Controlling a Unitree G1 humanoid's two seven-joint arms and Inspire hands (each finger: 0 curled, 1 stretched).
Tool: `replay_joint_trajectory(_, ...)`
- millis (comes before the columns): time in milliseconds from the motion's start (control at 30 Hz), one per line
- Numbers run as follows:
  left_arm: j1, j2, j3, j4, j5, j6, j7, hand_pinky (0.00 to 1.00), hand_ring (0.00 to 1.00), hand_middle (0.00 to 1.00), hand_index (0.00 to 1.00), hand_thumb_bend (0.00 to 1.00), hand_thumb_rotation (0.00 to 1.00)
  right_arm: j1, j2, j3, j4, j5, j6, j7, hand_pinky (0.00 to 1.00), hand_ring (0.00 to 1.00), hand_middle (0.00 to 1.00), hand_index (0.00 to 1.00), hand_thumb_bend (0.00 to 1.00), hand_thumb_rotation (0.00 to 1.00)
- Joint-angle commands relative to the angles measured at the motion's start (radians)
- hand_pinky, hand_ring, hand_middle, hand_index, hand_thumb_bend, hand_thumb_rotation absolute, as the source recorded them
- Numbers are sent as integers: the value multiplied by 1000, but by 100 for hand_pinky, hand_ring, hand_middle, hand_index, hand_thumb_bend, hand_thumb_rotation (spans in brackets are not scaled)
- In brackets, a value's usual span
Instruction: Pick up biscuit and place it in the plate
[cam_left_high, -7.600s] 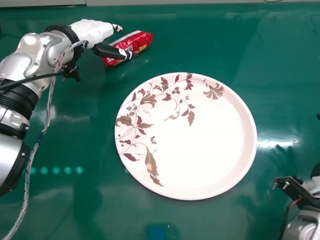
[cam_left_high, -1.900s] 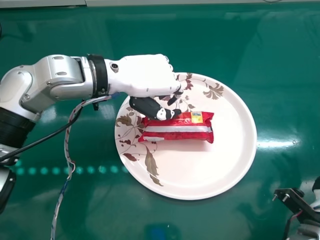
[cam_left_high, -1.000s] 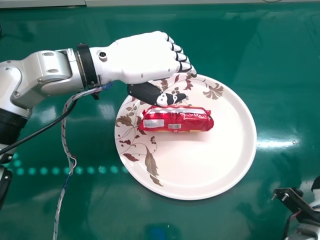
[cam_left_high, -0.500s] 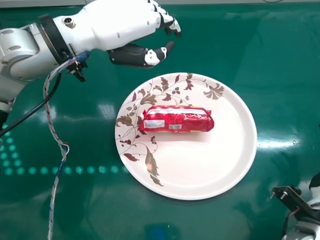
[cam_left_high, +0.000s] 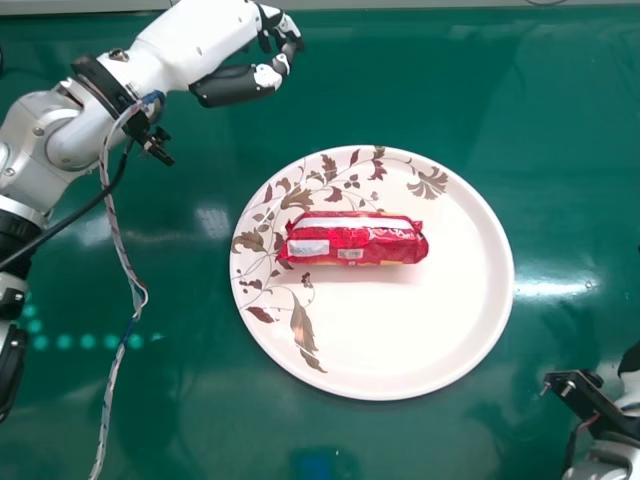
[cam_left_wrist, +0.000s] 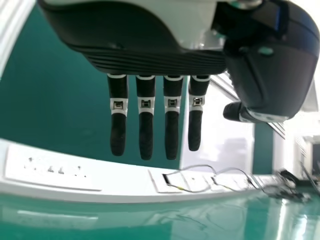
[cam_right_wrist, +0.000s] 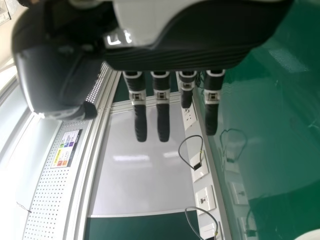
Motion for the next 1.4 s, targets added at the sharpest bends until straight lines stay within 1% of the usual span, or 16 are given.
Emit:
replay_joint_trajectory(0, -11, -24, 21, 58, -35, 4, 48, 45, 58, 64, 68, 29, 50, -7, 35, -16, 7, 13, -9, 1, 70, 75, 77, 74, 57, 16)
replay_joint_trajectory(100, 0, -53, 34, 116, -82, 4, 70, 45, 59, 66, 68, 32, 57, -7, 31, -22, 3, 19, -4, 3, 71, 75, 77, 74, 57, 17)
replay_joint_trajectory(300, 83, -93, 69, 103, -183, 13, 68, 50, 63, 69, 70, 29, 50, -5, 26, -35, -7, 39, 11, 9, 70, 75, 76, 75, 58, 17)
replay_joint_trajectory(467, 165, -132, 102, 81, -228, 1, 123, 50, 62, 66, 69, 30, 48, 1, 15, -40, -9, 37, 14, 20, 72, 76, 78, 77, 57, 18)
replay_joint_trajectory(600, 266, -159, 150, -30, -278, 75, 139, 48, 58, 65, 68, 30, 44, 2, 18, -44, -8, 31, 15, 24, 71, 76, 77, 76, 59, 19)
replay_joint_trajectory(700, 344, -180, 192, -117, -354, 127, 110, 51, 61, 66, 69, 27, 29, 2, 26, -44, -11, 35, 15, 23, 71, 76, 77, 74, 60, 18)
replay_joint_trajectory(800, 405, -197, 227, -160, -407, 113, 116, 52, 61, 66, 69, 24, 22, 3, 31, -45, -8, 36, 13, 21, 69, 75, 76, 73, 61, 17)
replay_joint_trajectory(867, 438, -202, 246, -181, -409, 105, 141, 52, 61, 65, 68, 24, 22, 6, 31, -44, -2, 31, 4, 23, 69, 74, 76, 70, 60, 16)
replay_joint_trajectory(933, 469, -204, 266, -213, -401, 112, 161, 52, 61, 65, 67, 24, 16, 6, 31, -43, 5, 31, -7, 28, 68, 73, 75, 67, 60, 16)
replay_joint_trajectory(1000, 501, -208, 288, -251, -413, 126, 166, 54, 61, 65, 67, 24, 16, 6, 32, -44, 7, 36, -9, 30, 67, 73, 74, 64, 59, 15)
replay_joint_trajectory(1067, 523, -211, 312, -264, -432, 115, 169, 53, 60, 65, 66, 23, 9, 6, 32, -44, 3, 37, 0, 28, 67, 73, 74, 68, 58, 14)
replay_joint_trajectory(1100, 535, -209, 322, -280, -433, 130, 173, 53, 60, 64, 65, 23, 8, 6, 31, -45, 3, 36, 2, 27, 67, 73, 75, 70, 58, 14)
replay_joint_trajectory(1133, 546, -208, 333, -290, -439, 131, 175, 53, 60, 64, 65, 23, 15, 6, 32, -45, 2, 36, 5, 27, 67, 73, 75, 72, 57, 14)
replay_joint_trajectory(1233, 578, -214, 365, -316, -482, 124, 167, 53, 60, 63, 64, 24, 6, 4, 31, -47, 8, 39, 5, 29, 67, 73, 75, 75, 57, 14)
replay_joint_trajectory(1333, 612, -220, 393, -355, -534, 128, 149, 54, 60, 63, 64, 25, 7, 4, 32, -45, 12, 33, 0, 29, 67, 73, 76, 74, 56, 13)
replay_joint_trajectory(1367, 624, -219, 400, -376, -545, 139, 144, 55, 59, 62, 64, 25, 15, 4, 33, -43, 10, 27, 2, 26, 67, 73, 76, 74, 56, 13)
